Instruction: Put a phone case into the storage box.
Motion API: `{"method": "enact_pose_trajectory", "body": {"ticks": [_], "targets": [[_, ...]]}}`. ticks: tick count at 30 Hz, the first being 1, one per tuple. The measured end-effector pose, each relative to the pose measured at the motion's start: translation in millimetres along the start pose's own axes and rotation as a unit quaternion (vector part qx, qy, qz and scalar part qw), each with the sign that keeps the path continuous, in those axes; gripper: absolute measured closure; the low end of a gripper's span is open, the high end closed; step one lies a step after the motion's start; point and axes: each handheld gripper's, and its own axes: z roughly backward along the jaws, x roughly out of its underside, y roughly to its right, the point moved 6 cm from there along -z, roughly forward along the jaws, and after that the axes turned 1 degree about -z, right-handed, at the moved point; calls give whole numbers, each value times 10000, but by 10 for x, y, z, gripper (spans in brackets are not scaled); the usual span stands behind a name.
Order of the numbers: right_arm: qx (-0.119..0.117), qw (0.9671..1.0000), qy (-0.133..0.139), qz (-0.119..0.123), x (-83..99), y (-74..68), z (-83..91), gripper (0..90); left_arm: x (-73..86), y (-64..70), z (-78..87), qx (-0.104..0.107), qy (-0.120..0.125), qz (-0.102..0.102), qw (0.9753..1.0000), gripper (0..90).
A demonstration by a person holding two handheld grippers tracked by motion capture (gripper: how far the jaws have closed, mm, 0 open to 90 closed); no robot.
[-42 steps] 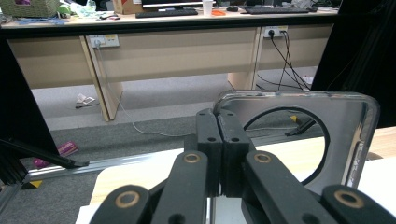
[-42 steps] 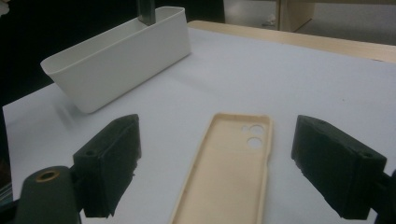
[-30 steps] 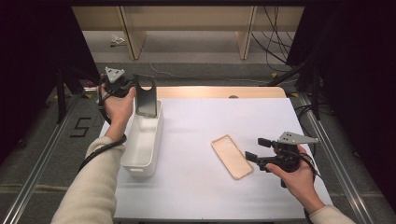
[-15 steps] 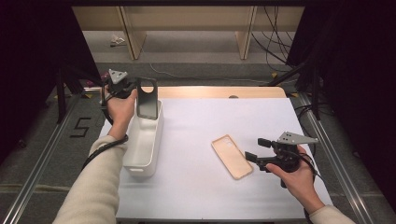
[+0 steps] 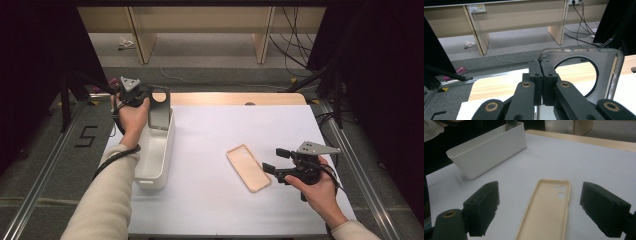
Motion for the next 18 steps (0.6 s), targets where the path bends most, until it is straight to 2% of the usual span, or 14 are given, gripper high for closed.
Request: {"method": "enact_pose_trajectory", "body": {"ticks": [13, 18], "targets": [[-3, 10000, -16, -3, 4, -2, 0, 168, 35, 11, -43, -95, -92, -146, 9998, 866], [-5, 10000, -19, 6, 6, 1, -1, 168, 56, -7, -60, -154, -148, -128, 9997, 861]]}}
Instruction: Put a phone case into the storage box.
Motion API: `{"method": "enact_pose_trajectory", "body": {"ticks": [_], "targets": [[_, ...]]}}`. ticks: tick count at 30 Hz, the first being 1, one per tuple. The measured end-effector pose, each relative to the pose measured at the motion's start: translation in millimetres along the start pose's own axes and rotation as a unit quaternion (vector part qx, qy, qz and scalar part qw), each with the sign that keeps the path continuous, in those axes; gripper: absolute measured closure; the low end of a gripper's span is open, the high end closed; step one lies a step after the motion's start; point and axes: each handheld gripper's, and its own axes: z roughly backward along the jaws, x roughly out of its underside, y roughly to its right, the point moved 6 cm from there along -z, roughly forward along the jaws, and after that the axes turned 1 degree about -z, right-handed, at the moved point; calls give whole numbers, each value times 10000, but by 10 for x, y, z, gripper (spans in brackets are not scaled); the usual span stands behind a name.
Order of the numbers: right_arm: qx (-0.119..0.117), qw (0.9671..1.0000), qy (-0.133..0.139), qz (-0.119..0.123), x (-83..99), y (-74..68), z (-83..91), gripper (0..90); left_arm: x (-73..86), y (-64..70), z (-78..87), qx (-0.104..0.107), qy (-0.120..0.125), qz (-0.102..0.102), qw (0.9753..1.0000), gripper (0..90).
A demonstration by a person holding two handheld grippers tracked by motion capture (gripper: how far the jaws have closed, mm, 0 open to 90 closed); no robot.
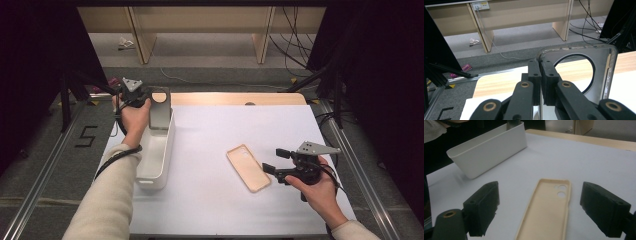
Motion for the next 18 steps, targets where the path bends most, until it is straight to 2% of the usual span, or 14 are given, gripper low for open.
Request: {"method": "enact_pose_trajectory", "body": {"ticks": [5, 8, 18], "targets": [[0, 10000, -4, -2, 1, 0, -1, 168, 35, -2, -25, -1, -82, -39, 10000, 853], [-2, 10000, -5, -5, 2, 0, -1, 168, 66, 7, -45, 20, -162, -129, 9998, 843], [-1, 10000, -13, -2, 4, 1, -3, 168, 122, -19, -81, 37, -297, -147, 9994, 794]]}}
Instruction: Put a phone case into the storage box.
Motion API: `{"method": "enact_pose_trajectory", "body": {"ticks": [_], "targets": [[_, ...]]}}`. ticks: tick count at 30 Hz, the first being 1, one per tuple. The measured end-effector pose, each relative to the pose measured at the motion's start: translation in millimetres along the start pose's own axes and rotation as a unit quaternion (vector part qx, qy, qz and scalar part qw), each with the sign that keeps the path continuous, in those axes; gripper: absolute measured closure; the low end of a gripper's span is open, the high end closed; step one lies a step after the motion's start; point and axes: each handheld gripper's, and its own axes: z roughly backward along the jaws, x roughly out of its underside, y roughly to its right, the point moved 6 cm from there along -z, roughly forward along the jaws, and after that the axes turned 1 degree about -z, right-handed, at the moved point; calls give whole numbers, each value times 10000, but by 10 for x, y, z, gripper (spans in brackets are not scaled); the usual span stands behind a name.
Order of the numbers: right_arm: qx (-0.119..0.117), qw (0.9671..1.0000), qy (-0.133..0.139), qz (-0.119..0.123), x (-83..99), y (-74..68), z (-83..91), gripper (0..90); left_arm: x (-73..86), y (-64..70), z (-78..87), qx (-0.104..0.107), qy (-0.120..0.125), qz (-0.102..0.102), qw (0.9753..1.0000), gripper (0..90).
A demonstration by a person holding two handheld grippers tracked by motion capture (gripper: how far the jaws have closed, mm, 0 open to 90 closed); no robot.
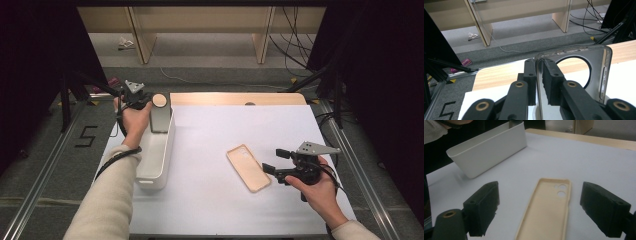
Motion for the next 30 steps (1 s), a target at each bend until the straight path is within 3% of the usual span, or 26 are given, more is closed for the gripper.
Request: {"method": "enact_pose_trajectory", "body": {"ticks": [8, 15, 21, 25, 30], "targets": [[-2, 10000, -14, -7, 3, -4, -1, 168, 10, 6, -18, 35, -101, -22, 9999, 711], [9, 10000, -40, -24, 10, 3, -7, 168, 20, 40, -9, 110, -208, 83, 9997, 492], [21, 10000, -82, -28, 18, 7, -15, 168, 21, 42, 69, 101, -232, 27, 9997, 302], [56, 9999, -120, -67, 31, 25, -27, 169, 48, 72, 159, 210, -334, -3, 9992, 186], [74, 9998, -154, -76, 34, 36, -30, 169, 88, 161, 347, 563, -341, 60, 9978, 78]]}}
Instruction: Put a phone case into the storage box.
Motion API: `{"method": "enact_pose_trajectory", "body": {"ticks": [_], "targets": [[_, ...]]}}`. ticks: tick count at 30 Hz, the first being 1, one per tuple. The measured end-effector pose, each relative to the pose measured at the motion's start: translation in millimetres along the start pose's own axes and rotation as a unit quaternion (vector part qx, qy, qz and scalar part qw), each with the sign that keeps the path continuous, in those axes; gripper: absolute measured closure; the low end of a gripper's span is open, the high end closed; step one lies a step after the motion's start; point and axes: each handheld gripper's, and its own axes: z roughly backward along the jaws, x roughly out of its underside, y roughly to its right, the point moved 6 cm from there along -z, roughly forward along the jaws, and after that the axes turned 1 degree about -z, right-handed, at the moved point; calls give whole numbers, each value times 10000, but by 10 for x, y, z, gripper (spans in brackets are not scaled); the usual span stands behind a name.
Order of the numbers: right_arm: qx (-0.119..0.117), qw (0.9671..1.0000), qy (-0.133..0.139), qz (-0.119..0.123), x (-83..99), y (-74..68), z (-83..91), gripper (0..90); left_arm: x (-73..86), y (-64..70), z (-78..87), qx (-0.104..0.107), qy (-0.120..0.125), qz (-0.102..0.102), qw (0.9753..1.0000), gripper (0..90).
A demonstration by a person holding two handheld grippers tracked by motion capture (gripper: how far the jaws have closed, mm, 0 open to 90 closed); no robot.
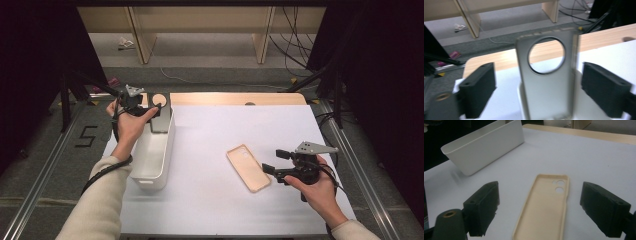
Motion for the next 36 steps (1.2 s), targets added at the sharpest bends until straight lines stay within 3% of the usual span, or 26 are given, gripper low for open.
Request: {"method": "enact_pose_trajectory", "body": {"ticks": [5, 12, 16, 19, 22, 26, 31, 36], "targets": [[40, 10000, -40, -11, 8, 23, -12, 169, 17, 126, 244, 367, 178, 69, 9991, 0], [98, 9999, -105, -25, 16, 53, -25, 169, 135, 425, 567, 795, 322, -216, 9961, 0], [134, 9998, -151, -30, 23, 80, -37, 168, 264, 648, 707, 1145, 392, -285, 9922, 2], [155, 9997, -178, -34, 28, 103, -47, 169, 370, 839, 803, 1468, 513, -334, 9873, 24], [163, 9996, -220, -34, 34, 118, -51, 169, 437, 998, 898, 1652, 677, -424, 9830, 39], [167, 9996, -239, -31, 35, 126, -48, 169, 549, 1191, 1028, 1838, 749, -583, 9784, 38], [171, 9996, -227, -15, 25, 126, -52, 168, 688, 1293, 1144, 1856, 741, -764, 9768, 39], [175, 9995, -256, 26, 22, 114, -73, 168, 794, 1334, 1147, 1857, 635, -923, 9762, 40]]}}
